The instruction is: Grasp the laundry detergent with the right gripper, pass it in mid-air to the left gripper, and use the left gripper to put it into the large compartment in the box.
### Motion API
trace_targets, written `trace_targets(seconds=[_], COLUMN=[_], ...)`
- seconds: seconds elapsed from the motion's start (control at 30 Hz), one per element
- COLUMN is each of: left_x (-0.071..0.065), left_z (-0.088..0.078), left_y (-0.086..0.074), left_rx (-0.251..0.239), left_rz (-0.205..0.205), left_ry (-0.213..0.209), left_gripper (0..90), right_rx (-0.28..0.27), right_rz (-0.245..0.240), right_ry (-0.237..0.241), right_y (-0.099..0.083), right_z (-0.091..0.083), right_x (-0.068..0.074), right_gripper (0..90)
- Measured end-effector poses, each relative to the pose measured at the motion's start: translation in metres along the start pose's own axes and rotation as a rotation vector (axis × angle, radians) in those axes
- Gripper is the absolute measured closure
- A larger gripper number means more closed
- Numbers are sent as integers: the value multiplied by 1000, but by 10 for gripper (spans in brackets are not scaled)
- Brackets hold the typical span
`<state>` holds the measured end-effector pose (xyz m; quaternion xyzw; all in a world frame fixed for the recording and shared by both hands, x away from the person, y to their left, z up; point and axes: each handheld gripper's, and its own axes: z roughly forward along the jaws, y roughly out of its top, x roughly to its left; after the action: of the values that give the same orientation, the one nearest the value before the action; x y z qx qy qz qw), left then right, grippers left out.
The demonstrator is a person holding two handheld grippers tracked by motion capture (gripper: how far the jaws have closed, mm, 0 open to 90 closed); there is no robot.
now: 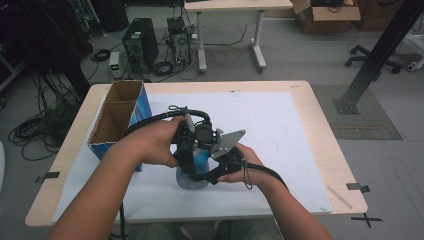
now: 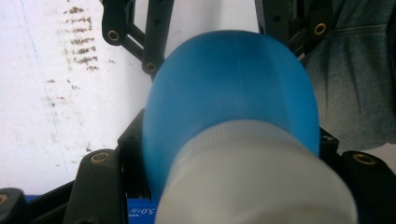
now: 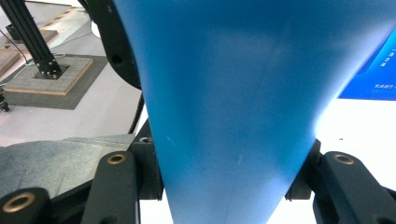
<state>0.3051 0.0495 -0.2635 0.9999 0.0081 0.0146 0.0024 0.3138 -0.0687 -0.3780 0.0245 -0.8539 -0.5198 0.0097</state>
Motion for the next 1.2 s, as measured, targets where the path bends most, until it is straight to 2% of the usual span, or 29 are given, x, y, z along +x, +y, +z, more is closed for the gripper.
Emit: trace_targets(seconds=[0.27,0.5,0.53,0.6,0.7,0.93,1.07,1.2], left_x=[-1,-1,-1,-1,0,-1,0,0], left_z=[-2,-6,-6,-8,-9,-12,-14,-15], left_y=[2,0,0,-1,-1,0,0,0], left_rx=[25,13,14,5,1,0,-3,-7], left_rz=[7,8,7,3,0,5,6,3], left_ry=[5,8,11,13,10,9,24,17], left_gripper=[383,384,384,384,384,384,384,384], right_rx=[-11,-20,-27,-40,-48,-78,-87,-93], right_rz=[-8,3,13,19,30,58,62,64], right_ry=[-5,-12,-13,-11,-22,-16,-13,-20], right_y=[1,2,2,0,0,-3,-3,-3], right_z=[0,-1,-2,-3,-5,-8,-9,-9], right_x=[0,1,1,-1,-1,-1,-1,-1], right_gripper=[456,440,428,347,295,226,189,157])
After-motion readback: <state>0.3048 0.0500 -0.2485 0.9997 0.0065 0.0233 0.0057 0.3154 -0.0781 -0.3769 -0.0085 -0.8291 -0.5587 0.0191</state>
